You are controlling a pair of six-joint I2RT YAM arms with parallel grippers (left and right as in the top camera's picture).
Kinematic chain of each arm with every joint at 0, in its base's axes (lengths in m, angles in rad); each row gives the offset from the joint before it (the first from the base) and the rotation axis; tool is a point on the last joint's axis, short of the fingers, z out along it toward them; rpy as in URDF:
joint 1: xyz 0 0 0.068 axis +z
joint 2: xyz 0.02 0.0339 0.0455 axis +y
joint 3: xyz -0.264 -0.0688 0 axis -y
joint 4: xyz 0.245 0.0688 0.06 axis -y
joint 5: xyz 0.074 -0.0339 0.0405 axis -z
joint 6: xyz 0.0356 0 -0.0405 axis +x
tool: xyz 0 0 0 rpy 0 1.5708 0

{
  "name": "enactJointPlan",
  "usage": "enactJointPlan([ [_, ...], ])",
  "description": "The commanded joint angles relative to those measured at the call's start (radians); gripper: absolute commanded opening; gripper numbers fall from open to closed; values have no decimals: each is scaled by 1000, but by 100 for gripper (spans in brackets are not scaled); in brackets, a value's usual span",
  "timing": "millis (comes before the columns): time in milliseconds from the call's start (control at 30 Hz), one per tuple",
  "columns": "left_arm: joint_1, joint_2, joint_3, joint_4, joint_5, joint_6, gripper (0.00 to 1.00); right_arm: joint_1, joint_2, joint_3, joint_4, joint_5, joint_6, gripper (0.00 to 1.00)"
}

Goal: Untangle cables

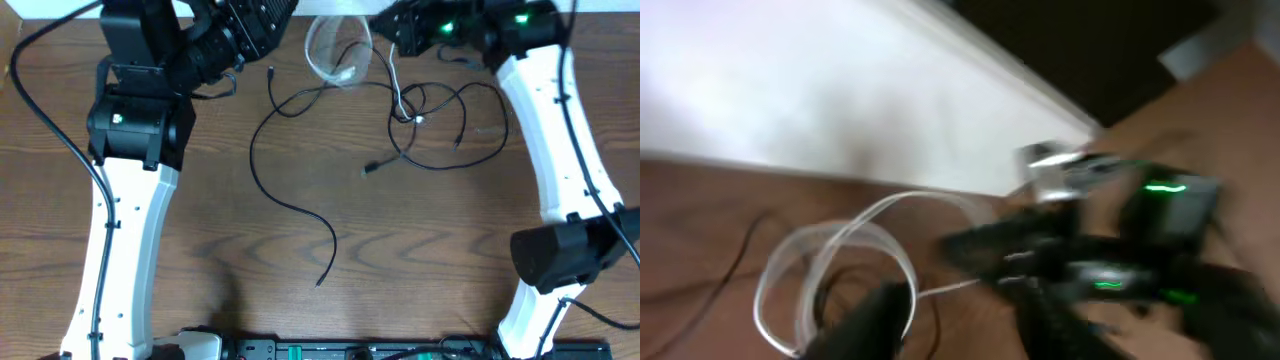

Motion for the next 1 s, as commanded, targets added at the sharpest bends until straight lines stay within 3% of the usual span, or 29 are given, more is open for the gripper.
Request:
enactJointPlan([
  [0,2,34,21,-61,-68,35,46,-27,-85,127,-30,31,104,1],
  [333,1,90,21,-180,-64,75,49,-162,-132,256,-58,32,193,1],
  [433,-3,95,21,-188,-53,105,49,-159,-129,253,-136,126,192,1],
  [633,-55,105,19,-285,-53,221,50,-75,-67,229,-263,260,142,1],
  [733,-108,122,-2,-337,-53,308,54,-62,-50,229,-266,263,143,1],
  [967,-243,200,-128,-235,-56,449,61,-91,-50,229,-279,253,143,1],
])
